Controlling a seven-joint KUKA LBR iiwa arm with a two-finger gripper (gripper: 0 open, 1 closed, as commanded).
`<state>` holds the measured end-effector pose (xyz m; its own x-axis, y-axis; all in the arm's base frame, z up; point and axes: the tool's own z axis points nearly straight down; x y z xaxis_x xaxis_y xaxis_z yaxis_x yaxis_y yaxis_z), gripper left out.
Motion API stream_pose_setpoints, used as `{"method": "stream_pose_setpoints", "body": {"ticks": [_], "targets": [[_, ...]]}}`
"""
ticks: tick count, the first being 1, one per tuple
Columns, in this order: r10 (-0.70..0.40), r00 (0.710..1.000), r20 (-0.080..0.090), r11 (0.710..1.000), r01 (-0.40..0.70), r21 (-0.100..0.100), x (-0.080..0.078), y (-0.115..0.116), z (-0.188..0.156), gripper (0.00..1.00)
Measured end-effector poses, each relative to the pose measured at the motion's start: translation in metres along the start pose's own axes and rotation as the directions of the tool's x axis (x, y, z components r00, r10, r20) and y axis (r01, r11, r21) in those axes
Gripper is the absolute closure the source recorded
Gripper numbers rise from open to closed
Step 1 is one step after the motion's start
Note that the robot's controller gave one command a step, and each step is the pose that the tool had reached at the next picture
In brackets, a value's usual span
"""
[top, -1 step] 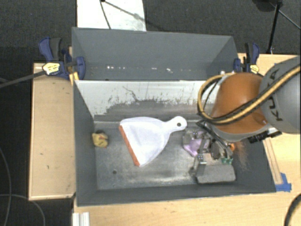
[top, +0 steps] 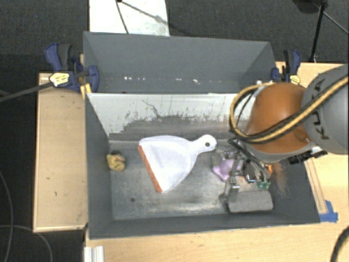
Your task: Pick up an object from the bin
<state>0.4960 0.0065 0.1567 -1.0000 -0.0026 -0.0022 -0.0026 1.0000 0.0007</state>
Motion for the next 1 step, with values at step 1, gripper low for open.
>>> {"method": "stream_pose_setpoints", "body": {"ticks": [1], "targets": [[-0.086, 0.996, 0.0, 0.996, 0.086, -0.002, -0.0198, -0.0156, 0.0072, 0.0]]}}
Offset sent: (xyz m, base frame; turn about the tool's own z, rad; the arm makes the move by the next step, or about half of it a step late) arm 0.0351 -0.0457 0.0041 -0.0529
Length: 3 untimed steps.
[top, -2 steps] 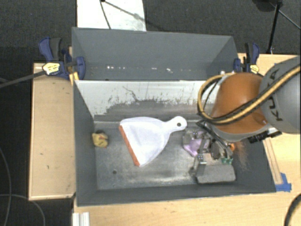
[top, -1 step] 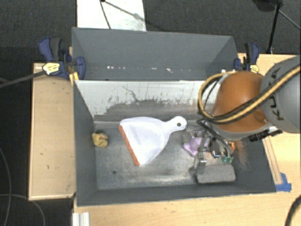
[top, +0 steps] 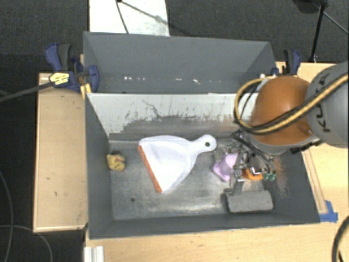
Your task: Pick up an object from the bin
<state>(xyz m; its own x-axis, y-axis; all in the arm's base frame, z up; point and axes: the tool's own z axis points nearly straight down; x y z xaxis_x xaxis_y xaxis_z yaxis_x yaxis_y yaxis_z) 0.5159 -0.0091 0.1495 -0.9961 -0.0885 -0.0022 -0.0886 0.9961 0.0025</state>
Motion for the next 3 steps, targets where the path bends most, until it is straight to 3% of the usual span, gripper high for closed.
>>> {"method": "stream_pose_setpoints", "body": {"ticks": [1, 2, 3], "targets": [[-0.082, 0.997, 0.002, 0.997, 0.082, 0.005, -0.016, -0.029, -0.002, 0.0], [0.021, 1.0, 0.003, 1.0, -0.021, 0.002, -0.026, -0.052, 0.004, 0.0], [-0.189, 0.982, 0.003, 0.982, 0.189, 0.003, -0.022, -0.088, 0.011, 0.0]]}}
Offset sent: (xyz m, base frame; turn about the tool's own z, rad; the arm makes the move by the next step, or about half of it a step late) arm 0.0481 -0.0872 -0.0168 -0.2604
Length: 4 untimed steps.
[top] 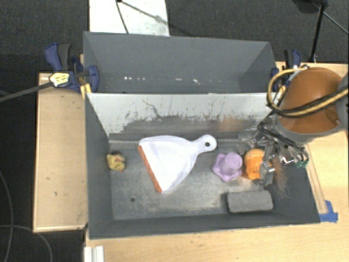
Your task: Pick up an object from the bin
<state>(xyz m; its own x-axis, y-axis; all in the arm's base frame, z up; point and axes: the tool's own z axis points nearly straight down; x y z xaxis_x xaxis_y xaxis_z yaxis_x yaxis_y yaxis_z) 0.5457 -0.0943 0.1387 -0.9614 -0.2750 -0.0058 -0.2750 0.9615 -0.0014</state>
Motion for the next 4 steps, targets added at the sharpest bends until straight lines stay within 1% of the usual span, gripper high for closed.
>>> {"method": "stream_pose_setpoints", "body": {"ticks": [1, 2, 3, 4], "targets": [[0.185, 0.983, -0.003, 0.983, -0.185, 0.002, -0.013, -0.003, -0.004, 0.0], [0.352, 0.936, -0.003, 0.936, -0.352, -0.001, -0.01, 0.002, -0.007, 0.0], [0.203, 0.979, -0.003, 0.979, -0.203, 0.0, -0.01, -0.007, 0.0, 0.0], [0.323, 0.946, -0.002, 0.946, -0.323, 0.0, -0.006, -0.021, 0.021, 0.0]]}}
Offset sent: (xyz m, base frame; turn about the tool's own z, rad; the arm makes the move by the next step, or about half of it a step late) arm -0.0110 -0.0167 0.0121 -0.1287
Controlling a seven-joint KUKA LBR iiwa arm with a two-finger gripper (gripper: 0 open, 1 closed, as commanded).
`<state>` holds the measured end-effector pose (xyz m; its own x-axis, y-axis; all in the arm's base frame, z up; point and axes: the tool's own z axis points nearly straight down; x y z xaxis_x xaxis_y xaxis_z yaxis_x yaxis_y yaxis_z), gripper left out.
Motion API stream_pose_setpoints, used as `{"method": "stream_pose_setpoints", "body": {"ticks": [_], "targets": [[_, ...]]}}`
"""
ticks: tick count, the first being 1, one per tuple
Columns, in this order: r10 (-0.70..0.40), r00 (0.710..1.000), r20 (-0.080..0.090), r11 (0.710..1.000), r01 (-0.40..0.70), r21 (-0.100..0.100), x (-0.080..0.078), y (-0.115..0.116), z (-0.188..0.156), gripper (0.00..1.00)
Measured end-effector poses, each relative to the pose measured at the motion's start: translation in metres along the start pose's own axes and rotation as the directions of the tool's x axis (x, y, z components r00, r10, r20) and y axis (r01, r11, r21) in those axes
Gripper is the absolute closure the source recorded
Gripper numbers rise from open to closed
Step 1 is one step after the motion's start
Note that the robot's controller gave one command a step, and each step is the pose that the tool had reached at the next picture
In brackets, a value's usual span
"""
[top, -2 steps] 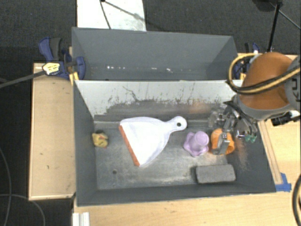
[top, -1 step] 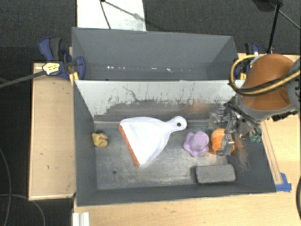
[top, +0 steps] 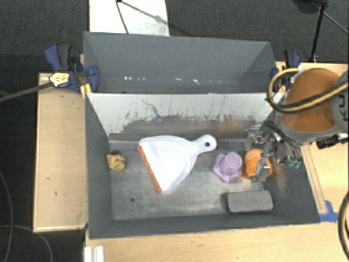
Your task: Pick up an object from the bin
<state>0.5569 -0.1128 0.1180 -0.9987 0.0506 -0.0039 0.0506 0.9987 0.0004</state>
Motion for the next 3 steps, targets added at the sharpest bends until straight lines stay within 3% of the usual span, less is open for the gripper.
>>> {"method": "stream_pose_setpoints", "body": {"ticks": [2, 3], "targets": [[0.023, 1.0, 0.001, 1.0, -0.023, 0.0, 0.002, -0.018, 0.033, 0.0], [0.061, 0.998, -0.004, 0.998, -0.061, -0.004, 0.011, -0.005, 0.047, 1.0]]}}
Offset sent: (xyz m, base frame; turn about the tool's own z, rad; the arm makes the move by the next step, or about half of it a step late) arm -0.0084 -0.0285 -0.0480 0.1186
